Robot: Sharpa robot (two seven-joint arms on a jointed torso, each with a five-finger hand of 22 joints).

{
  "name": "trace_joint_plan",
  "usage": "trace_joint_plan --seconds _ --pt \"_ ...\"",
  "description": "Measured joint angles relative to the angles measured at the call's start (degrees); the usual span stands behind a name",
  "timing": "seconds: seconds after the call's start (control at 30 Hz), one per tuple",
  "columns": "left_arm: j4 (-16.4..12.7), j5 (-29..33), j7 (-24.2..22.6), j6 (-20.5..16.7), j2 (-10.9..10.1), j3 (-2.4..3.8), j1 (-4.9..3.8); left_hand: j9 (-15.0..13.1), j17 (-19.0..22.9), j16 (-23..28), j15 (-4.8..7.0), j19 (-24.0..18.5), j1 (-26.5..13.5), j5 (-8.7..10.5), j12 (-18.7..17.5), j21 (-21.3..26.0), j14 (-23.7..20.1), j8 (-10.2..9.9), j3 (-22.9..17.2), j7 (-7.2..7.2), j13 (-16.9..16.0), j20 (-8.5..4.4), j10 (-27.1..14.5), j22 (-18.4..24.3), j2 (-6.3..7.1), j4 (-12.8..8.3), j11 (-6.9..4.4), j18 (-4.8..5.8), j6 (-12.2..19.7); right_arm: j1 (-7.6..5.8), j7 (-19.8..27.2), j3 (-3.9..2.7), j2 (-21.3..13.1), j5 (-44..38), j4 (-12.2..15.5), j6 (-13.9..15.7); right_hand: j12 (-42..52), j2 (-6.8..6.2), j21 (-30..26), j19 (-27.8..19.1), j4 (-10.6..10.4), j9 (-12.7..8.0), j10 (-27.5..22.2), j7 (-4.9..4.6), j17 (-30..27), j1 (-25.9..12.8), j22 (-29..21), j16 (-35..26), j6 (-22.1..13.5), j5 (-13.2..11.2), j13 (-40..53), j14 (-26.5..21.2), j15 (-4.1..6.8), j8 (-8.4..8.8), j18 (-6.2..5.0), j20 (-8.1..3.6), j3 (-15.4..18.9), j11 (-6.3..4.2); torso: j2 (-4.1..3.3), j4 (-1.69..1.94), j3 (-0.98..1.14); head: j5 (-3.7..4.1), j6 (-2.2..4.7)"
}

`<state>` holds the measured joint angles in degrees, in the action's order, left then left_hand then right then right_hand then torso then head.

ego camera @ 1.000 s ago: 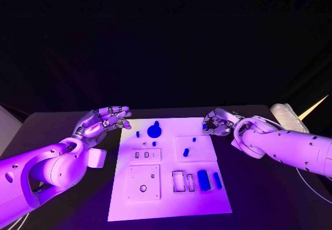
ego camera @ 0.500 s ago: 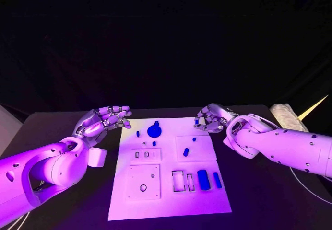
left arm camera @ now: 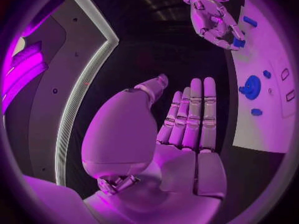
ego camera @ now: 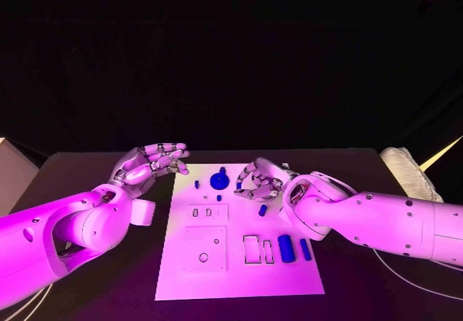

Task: Assemble the parts on the task board

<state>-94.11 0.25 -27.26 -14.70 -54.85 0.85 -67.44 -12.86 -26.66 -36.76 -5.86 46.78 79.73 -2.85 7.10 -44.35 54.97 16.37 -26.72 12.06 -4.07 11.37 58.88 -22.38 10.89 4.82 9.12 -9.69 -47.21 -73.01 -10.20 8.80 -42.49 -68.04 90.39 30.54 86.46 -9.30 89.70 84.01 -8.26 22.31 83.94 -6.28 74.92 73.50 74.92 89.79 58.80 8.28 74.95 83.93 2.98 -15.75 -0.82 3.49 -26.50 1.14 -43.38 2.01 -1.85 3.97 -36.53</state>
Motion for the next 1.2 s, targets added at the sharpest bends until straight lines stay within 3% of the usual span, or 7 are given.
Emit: trace_joint_plan --seconds 0.37,0.63,1.2 --pt "0.6 0.0 0.19 0.03 0.51 -0.12 0.01 0.0 0.0 0.0 0.0 0.0 0.0 0.0 0.0 -0.25 0.0 0.0 -0.33 0.0 0.0 0.0 0.0 -0.09 0.0 0.0 0.0 0.0 0.0 2.98 -0.83 0.01 4.84 -2.12 -0.17 0.66 -0.23 -0.07 0.0 0.0 0.0 0.46 0.0 0.21 -0.01 -0.07 -0.01 0.0 -0.21 0.47 -0.01 0.01 -0.01 0.08 0.0 0.0 0.0 0.0 0.57 -0.02 -0.34 -0.83 -0.91" --pt "0.73 0.0 0.31 0.04 0.55 -0.16 0.01 0.0 0.0 0.0 0.0 0.0 0.0 0.0 0.0 -0.24 0.0 0.0 -0.33 0.0 0.0 0.0 0.0 -0.09 0.0 0.0 0.0 0.0 0.0 4.54 -1.28 0.1 7.54 -5.31 -1.65 0.7 -0.25 -0.08 0.0 0.0 0.0 0.46 0.0 0.21 -0.01 -0.07 -0.01 0.0 -0.21 1.05 -0.02 0.21 -0.22 -0.02 0.0 0.0 0.0 0.0 0.55 -0.01 -0.27 -1.24 -1.26" --pt "0.82 -0.01 0.51 0.24 0.62 -0.19 0.01 0.0 0.0 0.0 0.0 0.0 0.0 0.0 0.0 -0.24 0.0 0.0 -0.33 0.0 0.0 0.0 0.0 -0.08 0.0 0.0 0.0 0.0 0.0 5.99 -1.95 0.27 10.56 -10.37 -5.11 0.9 -0.25 -0.59 0.0 0.0 0.03 2.03 0.0 0.16 -0.02 -0.58 0.03 0.0 -0.27 1.39 -0.02 0.21 -0.22 -0.04 0.0 0.01 -0.01 0.01 0.43 0.07 -0.26 -1.88 -2.09"
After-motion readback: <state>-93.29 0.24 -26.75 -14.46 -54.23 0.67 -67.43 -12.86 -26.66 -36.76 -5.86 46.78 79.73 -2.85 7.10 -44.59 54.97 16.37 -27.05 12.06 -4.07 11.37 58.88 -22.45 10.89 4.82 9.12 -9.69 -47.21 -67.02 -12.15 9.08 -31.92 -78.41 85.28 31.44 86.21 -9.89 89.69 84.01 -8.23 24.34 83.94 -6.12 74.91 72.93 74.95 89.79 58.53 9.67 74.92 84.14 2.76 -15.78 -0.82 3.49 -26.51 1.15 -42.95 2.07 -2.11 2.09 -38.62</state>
